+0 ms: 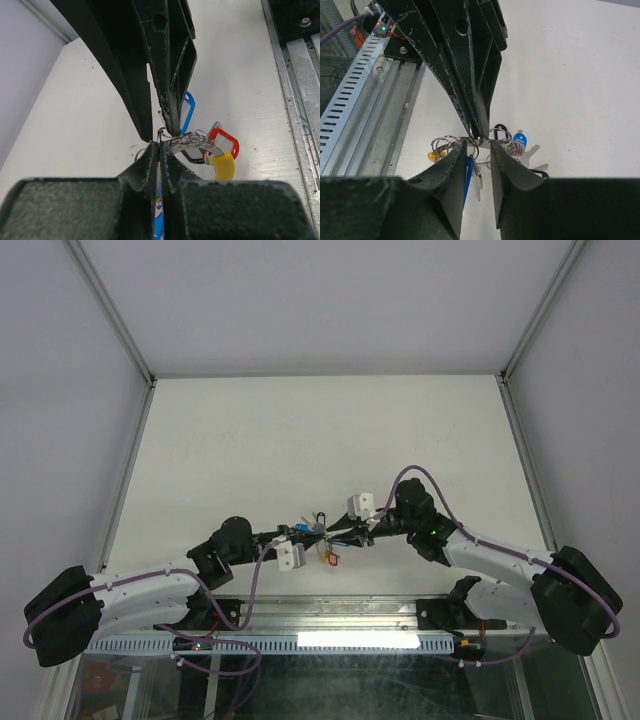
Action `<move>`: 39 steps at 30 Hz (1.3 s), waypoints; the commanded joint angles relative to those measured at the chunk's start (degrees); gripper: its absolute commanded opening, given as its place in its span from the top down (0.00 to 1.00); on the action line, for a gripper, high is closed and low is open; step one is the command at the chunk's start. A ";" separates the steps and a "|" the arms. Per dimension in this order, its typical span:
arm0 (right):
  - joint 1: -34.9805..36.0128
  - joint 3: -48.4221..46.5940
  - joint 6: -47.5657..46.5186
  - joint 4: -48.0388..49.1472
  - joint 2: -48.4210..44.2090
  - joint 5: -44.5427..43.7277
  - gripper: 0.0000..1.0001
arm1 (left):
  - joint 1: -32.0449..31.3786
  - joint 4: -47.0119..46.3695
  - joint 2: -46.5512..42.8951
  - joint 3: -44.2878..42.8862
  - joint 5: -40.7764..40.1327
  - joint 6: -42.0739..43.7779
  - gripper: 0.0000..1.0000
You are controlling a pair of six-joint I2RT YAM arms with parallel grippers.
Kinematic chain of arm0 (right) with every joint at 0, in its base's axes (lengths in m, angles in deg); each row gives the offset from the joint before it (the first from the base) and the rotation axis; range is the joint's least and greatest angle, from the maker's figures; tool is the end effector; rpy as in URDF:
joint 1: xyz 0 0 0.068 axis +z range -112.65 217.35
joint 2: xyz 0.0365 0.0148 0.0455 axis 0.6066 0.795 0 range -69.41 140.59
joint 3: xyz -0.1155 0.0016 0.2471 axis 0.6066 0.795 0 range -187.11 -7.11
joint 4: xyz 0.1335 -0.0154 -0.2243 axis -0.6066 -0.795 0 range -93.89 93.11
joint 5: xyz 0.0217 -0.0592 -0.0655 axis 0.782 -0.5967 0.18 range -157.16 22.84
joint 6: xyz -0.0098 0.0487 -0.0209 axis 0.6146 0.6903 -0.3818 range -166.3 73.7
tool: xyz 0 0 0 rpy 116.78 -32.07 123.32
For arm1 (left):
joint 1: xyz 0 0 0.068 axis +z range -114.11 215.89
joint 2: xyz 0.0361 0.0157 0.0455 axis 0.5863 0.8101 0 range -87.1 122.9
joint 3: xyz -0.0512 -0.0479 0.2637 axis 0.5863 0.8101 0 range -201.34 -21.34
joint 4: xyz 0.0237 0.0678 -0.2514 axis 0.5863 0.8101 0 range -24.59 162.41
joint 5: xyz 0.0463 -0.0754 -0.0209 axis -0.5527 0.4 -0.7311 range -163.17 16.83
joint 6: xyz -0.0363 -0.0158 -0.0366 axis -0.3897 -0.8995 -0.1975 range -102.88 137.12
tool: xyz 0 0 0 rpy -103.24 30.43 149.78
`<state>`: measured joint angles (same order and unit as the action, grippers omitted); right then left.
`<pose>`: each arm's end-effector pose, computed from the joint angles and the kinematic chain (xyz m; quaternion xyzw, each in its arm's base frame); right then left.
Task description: Put the keys on the keyring
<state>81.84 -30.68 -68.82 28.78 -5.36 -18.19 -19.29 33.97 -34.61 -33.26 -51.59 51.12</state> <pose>0.1411 0.1761 0.2125 -0.6089 0.4616 0.4282 0.4825 0.0977 -0.1636 0.1922 0.6114 0.4471 -0.2572 0.6001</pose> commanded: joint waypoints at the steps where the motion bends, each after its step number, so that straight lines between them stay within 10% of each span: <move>1: 0.64 -2.91 -1.44 1.40 0.69 1.08 0.73 | -0.46 -5.39 -1.34 -0.56 2.65 1.05 1.00; 15: 1.18 -4.18 -2.06 -2.51 0.77 -0.74 0.97 | -0.41 -6.11 -1.50 -0.64 1.82 -0.07 1.00; 21: 1.33 -9.32 -2.68 -16.83 -1.83 -5.74 1.00 | -0.38 -7.45 -0.92 -0.94 -4.25 -2.96 0.99; 27: 1.71 -13.94 -5.31 -30.34 -5.24 -13.10 1.00 | -0.38 -3.70 -1.60 -3.54 -10.59 -7.21 0.72; 39: 2.77 -27.12 -7.94 -53.35 -4.21 -22.96 1.00 | -0.42 3.47 -0.72 -10.83 -17.92 -17.75 0.69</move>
<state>83.80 -51.25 -75.25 -17.64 -9.97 -37.16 -19.26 36.77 -36.03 -40.21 -66.96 38.37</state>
